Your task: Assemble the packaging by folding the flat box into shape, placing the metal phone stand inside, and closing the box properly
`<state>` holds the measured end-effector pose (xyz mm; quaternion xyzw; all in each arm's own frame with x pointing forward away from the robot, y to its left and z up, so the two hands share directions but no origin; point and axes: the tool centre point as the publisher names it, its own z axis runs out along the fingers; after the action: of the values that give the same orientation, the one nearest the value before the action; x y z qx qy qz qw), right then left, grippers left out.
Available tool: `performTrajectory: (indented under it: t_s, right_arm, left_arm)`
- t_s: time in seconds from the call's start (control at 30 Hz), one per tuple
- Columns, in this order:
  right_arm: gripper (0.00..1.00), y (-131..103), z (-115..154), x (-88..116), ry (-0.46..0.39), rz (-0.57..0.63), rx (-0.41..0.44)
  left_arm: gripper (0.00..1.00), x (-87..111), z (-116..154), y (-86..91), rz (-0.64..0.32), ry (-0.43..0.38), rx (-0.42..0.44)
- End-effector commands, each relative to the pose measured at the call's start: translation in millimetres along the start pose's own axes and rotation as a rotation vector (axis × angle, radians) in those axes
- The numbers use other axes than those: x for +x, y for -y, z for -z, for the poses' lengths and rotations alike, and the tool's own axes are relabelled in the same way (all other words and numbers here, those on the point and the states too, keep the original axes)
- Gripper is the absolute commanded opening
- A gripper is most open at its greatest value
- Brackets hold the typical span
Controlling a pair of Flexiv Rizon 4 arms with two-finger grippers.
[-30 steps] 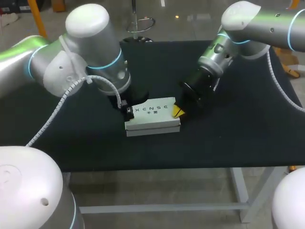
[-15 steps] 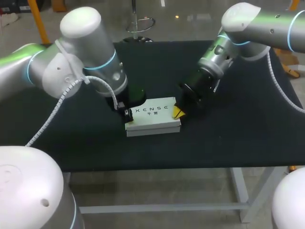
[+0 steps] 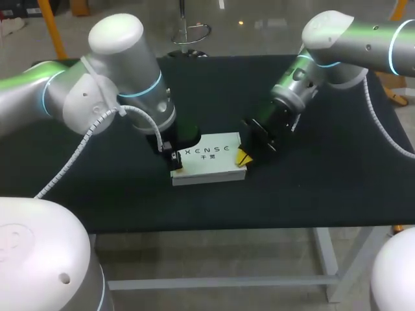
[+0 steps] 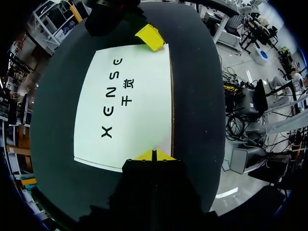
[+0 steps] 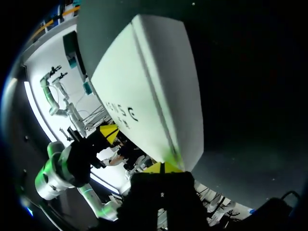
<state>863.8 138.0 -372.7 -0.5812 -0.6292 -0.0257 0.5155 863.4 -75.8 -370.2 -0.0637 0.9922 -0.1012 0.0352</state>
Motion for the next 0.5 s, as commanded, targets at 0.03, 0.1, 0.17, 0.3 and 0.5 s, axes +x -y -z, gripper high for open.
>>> performTrajectory:
  t_s: [0.03,0.1,0.17,0.3,0.5]
  right_arm:
    - [0.0,-13.8,-5.6,-11.8,-0.018,-0.003,0.035]
    - [0.0,-15.4,-6.6,-13.4,-0.023,-0.006,0.04]
    - [0.0,-15.7,-7.0,-13.8,-0.025,-0.006,0.041]
    - [0.0,-9.2,-3.8,-7.9,-0.025,0.016,0.027]
    - [0.0,5.4,1.7,6.8,-0.007,0.062,-0.008]
  left_arm:
    - [0.0,-2.4,-7.5,0.2,0.005,-0.009,-0.001]
    - [0.0,-2.0,-8.0,-0.2,0.007,-0.011,0.0]
    - [0.0,-1.5,-7.6,-1.0,0.008,-0.012,0.001]
    - [0.0,-0.9,-1.4,-1.2,0.009,0.001,0.01]
    - [0.0,0.8,11.9,2.9,-0.01,0.04,0.022]
